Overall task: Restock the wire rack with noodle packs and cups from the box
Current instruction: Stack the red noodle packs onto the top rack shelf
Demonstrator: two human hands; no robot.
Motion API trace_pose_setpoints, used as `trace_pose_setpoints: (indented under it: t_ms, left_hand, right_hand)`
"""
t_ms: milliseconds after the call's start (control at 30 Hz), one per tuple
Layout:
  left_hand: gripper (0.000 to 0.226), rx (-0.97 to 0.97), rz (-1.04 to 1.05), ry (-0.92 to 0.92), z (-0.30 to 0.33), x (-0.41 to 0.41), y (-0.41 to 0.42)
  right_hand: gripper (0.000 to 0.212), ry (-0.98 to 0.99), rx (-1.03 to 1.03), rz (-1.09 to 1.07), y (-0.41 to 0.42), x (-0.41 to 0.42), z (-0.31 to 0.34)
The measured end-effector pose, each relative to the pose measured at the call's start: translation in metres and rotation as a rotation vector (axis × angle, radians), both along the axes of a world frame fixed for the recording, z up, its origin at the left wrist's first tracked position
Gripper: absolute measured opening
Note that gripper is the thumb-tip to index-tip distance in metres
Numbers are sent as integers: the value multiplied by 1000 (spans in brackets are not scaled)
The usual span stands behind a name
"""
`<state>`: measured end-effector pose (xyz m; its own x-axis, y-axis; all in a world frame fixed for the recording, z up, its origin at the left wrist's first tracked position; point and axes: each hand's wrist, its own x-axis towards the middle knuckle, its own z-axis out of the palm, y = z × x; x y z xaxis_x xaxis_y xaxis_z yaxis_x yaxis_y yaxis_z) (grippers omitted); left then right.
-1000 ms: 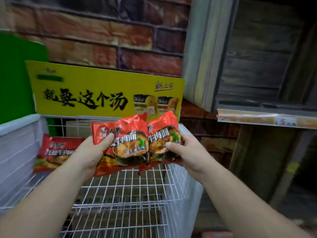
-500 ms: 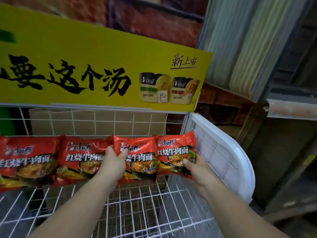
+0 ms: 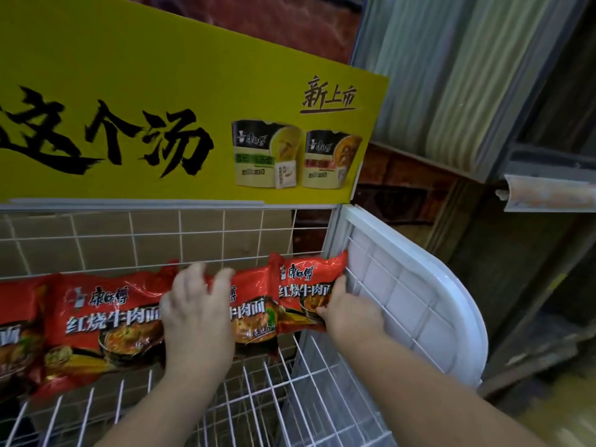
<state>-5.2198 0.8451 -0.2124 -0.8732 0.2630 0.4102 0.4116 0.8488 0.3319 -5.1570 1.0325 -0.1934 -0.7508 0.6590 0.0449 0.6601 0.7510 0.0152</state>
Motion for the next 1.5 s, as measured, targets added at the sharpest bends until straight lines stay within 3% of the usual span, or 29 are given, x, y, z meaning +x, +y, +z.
trace_pose_setpoints:
  t_ms: [100, 200, 267, 433, 533, 633, 700, 800, 900, 1000, 1167, 1367, 1500]
  left_hand:
    - [42, -128, -229, 101, 6, 11, 6]
    - [43, -174, -377, -11, 4, 18, 10]
    - [38, -181, -362, -32, 0, 14, 12]
    - [31, -271, -296, -4, -1, 8, 21]
    - [33, -377, -282, 46, -7, 7, 26]
    - [38, -418, -270, 36, -8, 5, 29]
    - [41, -432, -280, 32, -7, 3, 29]
    - [35, -420, -300, 31, -7, 1, 26]
    - [36, -379, -316, 3, -8, 2, 21]
    - [51, -415, -360, -16, -7, 1, 16]
    - [55, -475, -361, -20, 2, 0, 18]
    - [45, -448, -247, -47, 4, 16, 27]
    - [17, -277, -231, -55, 18, 41, 29]
  right_hand:
    - [78, -61, 31, 3, -2, -15, 4]
    - [76, 198, -410, -148, -2, -26, 9]
    - [79, 408, -522, -119, -8, -21, 9]
    - [83, 632, -202, 148, -18, 1, -2]
    - [95, 599, -162, 206, -16, 1, -2]
    - [83, 585, -21, 304, -10, 2, -2]
    - [80, 454, 69, 365, -8, 1, -4]
    - [101, 173, 168, 353, -4, -7, -7]
    - [114, 53, 161, 331, -3, -15, -7]
    - [108, 64, 157, 340, -3, -15, -8]
    - [86, 9, 217, 376, -9, -10, -15]
    - [105, 118, -319, 311, -10, 5, -4]
    - [89, 164, -399, 352, -16, 32, 8]
